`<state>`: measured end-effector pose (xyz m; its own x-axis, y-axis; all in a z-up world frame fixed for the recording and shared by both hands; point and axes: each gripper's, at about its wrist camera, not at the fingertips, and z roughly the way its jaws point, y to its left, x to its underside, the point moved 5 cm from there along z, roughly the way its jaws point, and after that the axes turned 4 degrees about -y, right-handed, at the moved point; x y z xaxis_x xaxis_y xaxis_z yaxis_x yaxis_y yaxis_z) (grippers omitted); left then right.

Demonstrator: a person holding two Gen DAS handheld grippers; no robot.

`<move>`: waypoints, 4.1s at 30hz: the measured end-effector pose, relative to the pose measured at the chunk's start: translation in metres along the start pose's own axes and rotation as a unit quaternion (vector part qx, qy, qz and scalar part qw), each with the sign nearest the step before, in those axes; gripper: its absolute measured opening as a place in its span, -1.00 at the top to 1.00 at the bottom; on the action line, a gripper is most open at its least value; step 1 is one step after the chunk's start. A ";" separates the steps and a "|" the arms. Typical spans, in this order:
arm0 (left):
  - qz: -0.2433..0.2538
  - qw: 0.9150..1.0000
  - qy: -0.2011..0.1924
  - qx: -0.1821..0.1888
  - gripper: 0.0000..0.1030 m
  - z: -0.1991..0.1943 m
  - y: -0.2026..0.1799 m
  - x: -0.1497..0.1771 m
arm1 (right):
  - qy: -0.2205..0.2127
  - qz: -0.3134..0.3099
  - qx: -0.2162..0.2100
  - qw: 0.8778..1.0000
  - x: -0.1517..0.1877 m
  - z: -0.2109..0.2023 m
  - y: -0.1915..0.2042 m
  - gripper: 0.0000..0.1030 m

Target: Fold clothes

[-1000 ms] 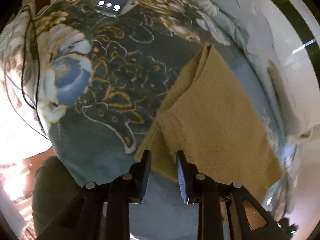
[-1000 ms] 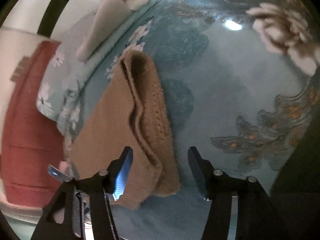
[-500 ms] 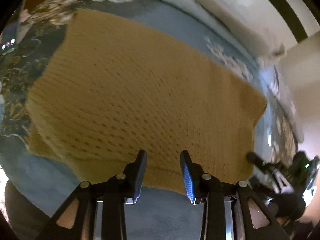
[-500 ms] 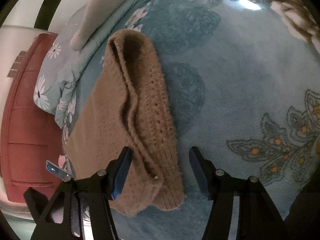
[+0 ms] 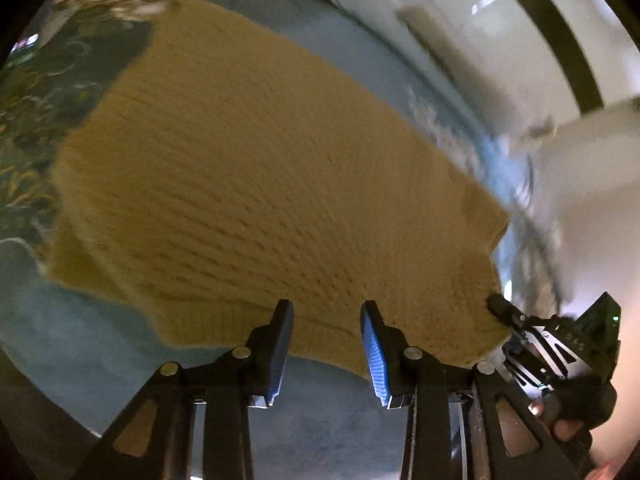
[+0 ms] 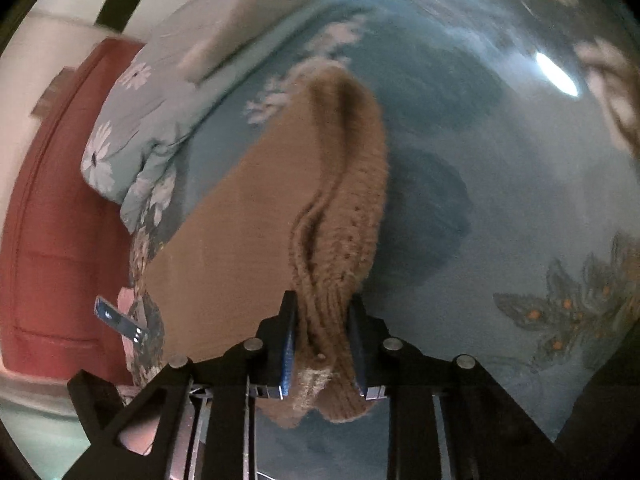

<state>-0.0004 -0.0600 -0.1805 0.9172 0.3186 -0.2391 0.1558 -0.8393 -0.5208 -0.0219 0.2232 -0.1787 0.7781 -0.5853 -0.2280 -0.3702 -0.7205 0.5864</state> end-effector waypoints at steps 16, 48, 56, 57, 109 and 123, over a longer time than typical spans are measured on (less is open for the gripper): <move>-0.185 0.970 -0.151 0.035 0.14 -0.120 0.150 -0.026 | 0.038 -0.293 -0.032 0.955 0.063 0.060 0.264 0.56; -0.091 0.992 -0.084 -0.007 -0.13 -0.068 0.107 -0.062 | 0.102 -0.105 0.005 0.989 0.086 0.070 0.105 0.18; -0.087 0.988 -0.074 -0.107 -0.14 -0.052 0.126 -0.055 | 0.127 -0.079 -0.015 0.989 0.095 0.079 0.088 0.18; -0.103 0.987 -0.070 -0.105 -0.16 -0.051 0.133 -0.053 | 0.132 -0.081 -0.021 0.988 0.097 0.081 0.089 0.18; -0.230 0.962 -0.019 0.149 0.47 -0.047 0.136 -0.022 | 0.173 -0.061 -0.099 0.978 0.049 0.100 0.092 0.52; -0.130 0.987 -0.047 0.078 0.09 -0.040 0.087 -0.107 | 0.156 -0.158 0.006 0.975 -0.122 0.113 0.055 0.52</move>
<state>-0.0707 -0.1844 -0.1673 0.8147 0.5595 -0.1523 0.3157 -0.6484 -0.6928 -0.1945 0.2132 -0.2060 0.9702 -0.1924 -0.1471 -0.0908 -0.8521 0.5155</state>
